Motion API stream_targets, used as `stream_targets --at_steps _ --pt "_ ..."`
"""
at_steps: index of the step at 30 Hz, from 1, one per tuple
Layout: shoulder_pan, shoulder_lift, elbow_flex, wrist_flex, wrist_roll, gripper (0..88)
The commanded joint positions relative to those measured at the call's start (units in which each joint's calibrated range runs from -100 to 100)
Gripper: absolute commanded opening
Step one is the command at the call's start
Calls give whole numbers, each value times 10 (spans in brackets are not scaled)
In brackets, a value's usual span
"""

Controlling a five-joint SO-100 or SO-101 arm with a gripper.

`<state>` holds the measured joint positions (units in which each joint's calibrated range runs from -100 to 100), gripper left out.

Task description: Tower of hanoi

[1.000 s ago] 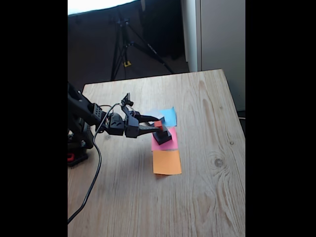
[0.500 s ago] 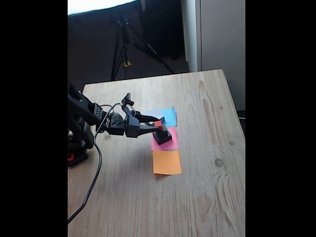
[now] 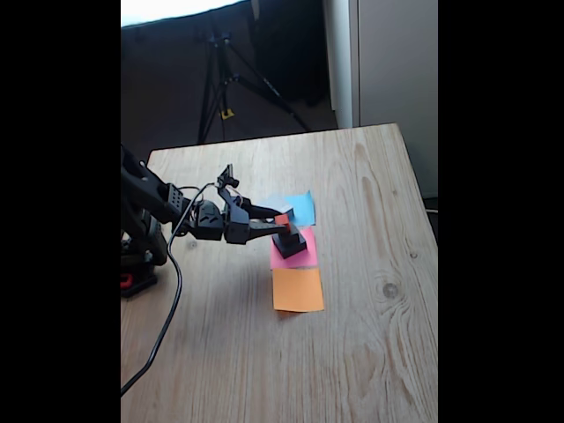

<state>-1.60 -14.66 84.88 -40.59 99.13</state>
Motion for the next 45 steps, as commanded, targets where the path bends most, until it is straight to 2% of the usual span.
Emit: stream_targets --at_steps 1,10,13,21,26,29,34,38,45 --pt "-6 -2 -15 2 -10 44" --pt "-9 -8 -22 19 -16 30" --pt "-12 -20 -31 40 -36 28" --pt "-24 -79 -119 193 -115 17" --pt "-29 -102 -189 283 -130 22" --pt "-30 -120 -276 411 -138 20" --pt "-40 -143 -481 697 -140 21" --pt "-60 -155 -633 882 -117 20" --pt "-106 -174 -841 1115 -120 21"
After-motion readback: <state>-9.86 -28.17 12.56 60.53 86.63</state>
